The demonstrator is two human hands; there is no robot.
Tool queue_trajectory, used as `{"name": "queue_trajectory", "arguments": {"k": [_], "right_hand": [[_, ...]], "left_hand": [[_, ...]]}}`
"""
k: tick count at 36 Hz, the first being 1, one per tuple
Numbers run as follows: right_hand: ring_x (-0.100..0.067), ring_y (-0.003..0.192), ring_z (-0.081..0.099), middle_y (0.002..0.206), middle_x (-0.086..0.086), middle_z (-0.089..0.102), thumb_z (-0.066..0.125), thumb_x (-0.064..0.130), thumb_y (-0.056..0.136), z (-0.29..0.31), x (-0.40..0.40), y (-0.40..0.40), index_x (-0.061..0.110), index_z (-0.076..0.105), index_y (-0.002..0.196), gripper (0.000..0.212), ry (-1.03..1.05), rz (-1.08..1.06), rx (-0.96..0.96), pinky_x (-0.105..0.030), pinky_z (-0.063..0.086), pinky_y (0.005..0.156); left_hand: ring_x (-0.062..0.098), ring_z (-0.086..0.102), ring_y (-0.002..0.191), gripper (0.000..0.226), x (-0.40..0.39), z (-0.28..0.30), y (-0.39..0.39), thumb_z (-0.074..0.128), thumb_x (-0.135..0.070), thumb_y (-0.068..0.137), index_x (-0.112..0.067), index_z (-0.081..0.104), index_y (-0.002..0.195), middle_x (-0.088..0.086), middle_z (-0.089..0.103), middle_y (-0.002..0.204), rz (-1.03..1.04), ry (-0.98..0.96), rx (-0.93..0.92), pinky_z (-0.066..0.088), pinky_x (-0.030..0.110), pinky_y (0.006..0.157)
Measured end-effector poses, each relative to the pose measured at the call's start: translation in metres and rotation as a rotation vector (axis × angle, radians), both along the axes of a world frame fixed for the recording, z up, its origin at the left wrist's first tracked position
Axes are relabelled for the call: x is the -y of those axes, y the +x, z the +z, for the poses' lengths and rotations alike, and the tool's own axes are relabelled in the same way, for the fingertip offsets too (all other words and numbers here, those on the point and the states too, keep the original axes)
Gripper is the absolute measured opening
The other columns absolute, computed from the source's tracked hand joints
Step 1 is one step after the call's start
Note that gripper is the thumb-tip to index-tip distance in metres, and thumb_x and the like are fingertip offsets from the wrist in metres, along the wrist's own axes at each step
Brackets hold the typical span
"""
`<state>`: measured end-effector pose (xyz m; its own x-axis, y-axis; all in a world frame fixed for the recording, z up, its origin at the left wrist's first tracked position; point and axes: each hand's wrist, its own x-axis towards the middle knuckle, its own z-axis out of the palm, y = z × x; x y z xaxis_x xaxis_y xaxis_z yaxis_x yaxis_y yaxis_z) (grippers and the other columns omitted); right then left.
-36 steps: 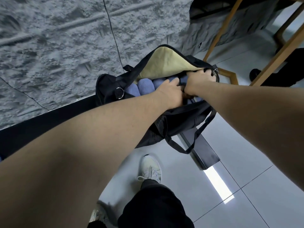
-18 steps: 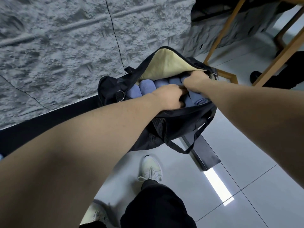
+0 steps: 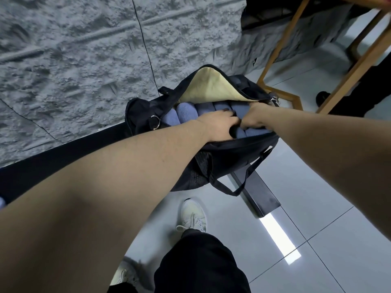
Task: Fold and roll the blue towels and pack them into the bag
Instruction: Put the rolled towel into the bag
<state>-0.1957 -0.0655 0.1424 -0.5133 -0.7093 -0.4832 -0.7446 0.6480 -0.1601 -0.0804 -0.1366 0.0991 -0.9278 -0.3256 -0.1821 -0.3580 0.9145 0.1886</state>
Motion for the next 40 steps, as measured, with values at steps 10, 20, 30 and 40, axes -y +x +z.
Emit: {"name": "queue_trajectory", "arguments": {"k": [10,20,30,40], "right_hand": [[-0.025,0.075,0.049,0.094,-0.019,0.056,0.043,0.007,0.093,0.003,-0.001,0.008,0.002,0.055,0.095,0.014,-0.067,-0.081,0.133,-0.032,0.041,0.059],[-0.040,0.136,0.036,0.149,-0.026,0.033,0.042,0.028,0.101,-0.001,-0.001,0.012,-0.006,0.030,0.146,0.057,-0.054,-0.009,-0.069,-0.041,0.035,0.109],[-0.039,0.134,0.035,0.144,-0.019,0.037,0.040,0.048,0.077,0.022,-0.010,0.049,0.006,0.040,0.142,0.077,-0.089,0.104,-0.056,-0.046,0.033,0.112],[-0.036,0.117,0.054,0.124,-0.018,0.059,0.047,0.017,0.096,0.036,-0.022,0.122,0.007,0.053,0.125,0.031,-0.309,0.334,0.068,-0.039,0.046,0.088]], "left_hand": [[0.024,0.042,0.130,0.065,0.004,-0.008,-0.003,0.061,-0.052,0.085,-0.019,0.046,0.139,0.007,0.046,0.140,0.039,0.034,-0.026,0.040,0.043,0.105],[0.026,0.045,0.127,0.064,0.000,0.002,0.002,0.065,-0.046,0.083,-0.014,0.050,0.136,0.007,0.048,0.138,0.067,0.096,-0.006,0.040,0.043,0.104],[0.025,0.060,0.105,0.029,-0.006,0.058,0.041,0.050,-0.028,0.091,-0.022,0.067,0.114,0.002,0.067,0.109,0.227,0.028,0.101,0.043,0.029,0.078],[0.033,0.058,0.094,0.023,-0.047,0.089,0.125,0.047,-0.017,0.093,-0.008,0.065,0.103,0.016,0.062,0.105,0.300,-0.103,-0.053,0.037,0.032,0.068]]}}
